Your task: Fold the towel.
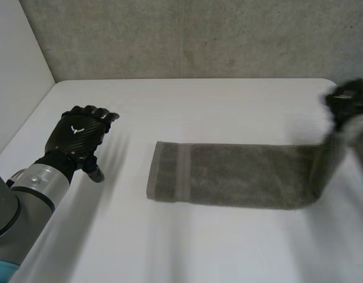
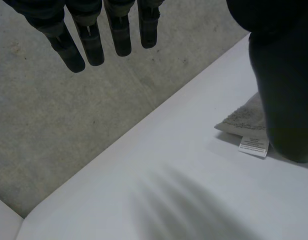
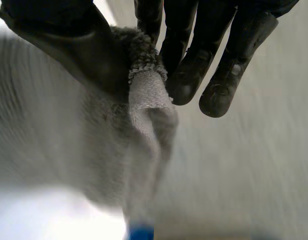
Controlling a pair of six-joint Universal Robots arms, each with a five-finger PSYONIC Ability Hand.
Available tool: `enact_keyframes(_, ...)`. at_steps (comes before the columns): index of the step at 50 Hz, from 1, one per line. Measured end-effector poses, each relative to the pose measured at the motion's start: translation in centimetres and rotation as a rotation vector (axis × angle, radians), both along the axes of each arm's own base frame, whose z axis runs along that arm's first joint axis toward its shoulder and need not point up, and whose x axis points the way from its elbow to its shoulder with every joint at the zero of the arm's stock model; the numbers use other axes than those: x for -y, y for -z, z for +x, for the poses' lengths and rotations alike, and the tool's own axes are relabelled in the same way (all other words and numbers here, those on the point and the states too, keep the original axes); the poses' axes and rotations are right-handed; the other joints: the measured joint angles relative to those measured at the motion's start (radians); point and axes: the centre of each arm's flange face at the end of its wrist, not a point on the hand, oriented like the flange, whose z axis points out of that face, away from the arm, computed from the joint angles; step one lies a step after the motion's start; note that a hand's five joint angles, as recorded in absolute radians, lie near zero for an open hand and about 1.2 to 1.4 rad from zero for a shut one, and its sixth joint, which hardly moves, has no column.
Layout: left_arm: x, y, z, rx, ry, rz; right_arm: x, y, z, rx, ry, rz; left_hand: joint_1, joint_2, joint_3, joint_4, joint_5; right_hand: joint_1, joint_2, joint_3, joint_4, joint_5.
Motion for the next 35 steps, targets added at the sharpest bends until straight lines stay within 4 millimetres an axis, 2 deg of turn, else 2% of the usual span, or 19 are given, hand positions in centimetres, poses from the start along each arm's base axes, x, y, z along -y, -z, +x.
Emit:
enact_keyframes(1, 0.0, 0.0, 0.0, 0.0, 0.0, -0.001, -1.1, -0.2, 2.7, 0.024, -0.072, -0.006, 0.0, 0.0, 0.0, 0.0, 0.0, 0.0, 0.002, 0.001, 0.0, 0.0)
enact_keyframes(2, 0.0, 0.0, 0.0, -0.001, -0.001, -0.001, -1.7, -0.2, 4.3, 0.04, -0.113, -0.008, 0.0, 0.0, 0.0, 0.0, 0.0, 0.0, 0.002, 0.001, 0.0, 0.0)
enact_keyframes(3, 0.0, -0.1, 0.0, -0.001, 0.0, -0.002, -3.2, -0.2, 7.2, 0.067, -0.196, -0.008, 0.0, 0.0, 0.0, 0.0, 0.0, 0.0, 0.002, 0.001, 0.0, 0.0)
enact_keyframes(4, 0.1, -0.1, 0.0, -0.001, -0.001, -0.002, -3.9, -0.1, 8.5, 0.08, -0.233, -0.006, 0.0, 0.0, 0.0, 0.0, 0.0, 0.0, 0.002, 0.001, 0.0, 0.0)
enact_keyframes(6, 0.1, -0.1, 0.0, -0.001, 0.0, -0.003, -7.1, 0.4, 13.7, 0.123, -0.382, 0.001, 0.0, 0.0, 0.0, 0.0, 0.0, 0.0, 0.002, 0.001, 0.0, 0.0)
enact_keyframes(8, 0.1, 0.0, 0.0, -0.002, 0.0, -0.004, -10.1, 1.1, 17.4, 0.148, -0.495, 0.014, 0.0, 0.0, 0.0, 0.0, -0.001, 0.0, 0.002, 0.001, 0.0, 0.0)
enact_keyframes(10, 0.1, 0.0, -0.1, -0.002, 0.0, -0.005, -12.8, 2.1, 20.4, 0.162, -0.59, 0.029, 0.0, 0.0, 0.0, 0.0, -0.001, -0.002, 0.0, -0.002, -0.002, -0.003)
enact_keyframes(11, 0.1, 0.0, -0.1, -0.002, 0.0, -0.007, -14.3, 2.9, 21.9, 0.165, -0.64, 0.042, 0.0, 0.0, 0.0, 0.0, -0.001, -0.109, -0.107, -0.111, -0.116, -0.121)
enact_keyframes(12, 0.1, 0.0, -0.1, -0.002, 0.0, -0.007, -14.9, 3.3, 22.5, 0.165, -0.659, 0.049, 0.0, 0.0, 0.0, 0.0, -0.001, -0.183, -0.185, -0.189, -0.193, -0.183)
enact_keyframes(15, 0.2, 0.2, -0.1, -0.002, -0.001, -0.008, -17.1, 5.1, 24.4, 0.153, -0.726, 0.078, 0.0, 0.0, 0.0, 0.0, -0.001, -0.64, -0.631, -0.623, -0.623, -0.648)
enact_keyframes(16, 0.2, 0.3, -0.1, -0.002, -0.001, -0.007, -17.7, 5.7, 24.8, 0.145, -0.739, 0.089, 0.0, 0.0, 0.0, 0.0, -0.001, -0.853, -0.852, -0.838, -0.837, -0.878)
enact_keyframes(18, 0.2, 0.4, -0.1, -0.001, -0.001, -0.004, -18.1, 6.3, 25.0, 0.135, -0.748, 0.101, 0.0, 0.0, 0.0, 0.0, -0.001, -1.014, -1.031, -1.031, -1.023, -1.059)
enact_keyframes(23, 0.3, 0.6, -0.1, 0.001, -0.001, 0.001, -17.9, 6.3, 24.3, 0.123, -0.726, 0.121, -0.001, 0.0, 0.0, 0.0, -0.001, -1.089, -1.078, -1.094, -1.088, -1.104)
enact_keyframes(26, 0.3, 0.7, -0.1, 0.002, 0.0, 0.003, -17.0, 5.1, 22.7, 0.132, -0.687, 0.126, -0.001, 0.0, 0.0, 0.0, -0.001, -1.089, -1.078, -1.094, -1.088, -1.104)
enact_keyframes(30, 0.3, 0.7, -0.1, 0.002, 0.001, 0.002, -14.9, 3.4, 18.8, 0.153, -0.583, 0.146, -0.001, 0.0, 0.0, 0.0, -0.001, -1.09, -1.078, -1.094, -1.088, -1.104)
enact_keyframes(35, 0.2, 0.7, -0.3, 0.002, 0.006, 0.001, -13.5, 3.5, 14.4, 0.158, -0.471, 0.195, -0.001, 0.0, 0.0, 0.0, -0.001, -1.092, -1.078, -1.094, -1.088, -1.104)
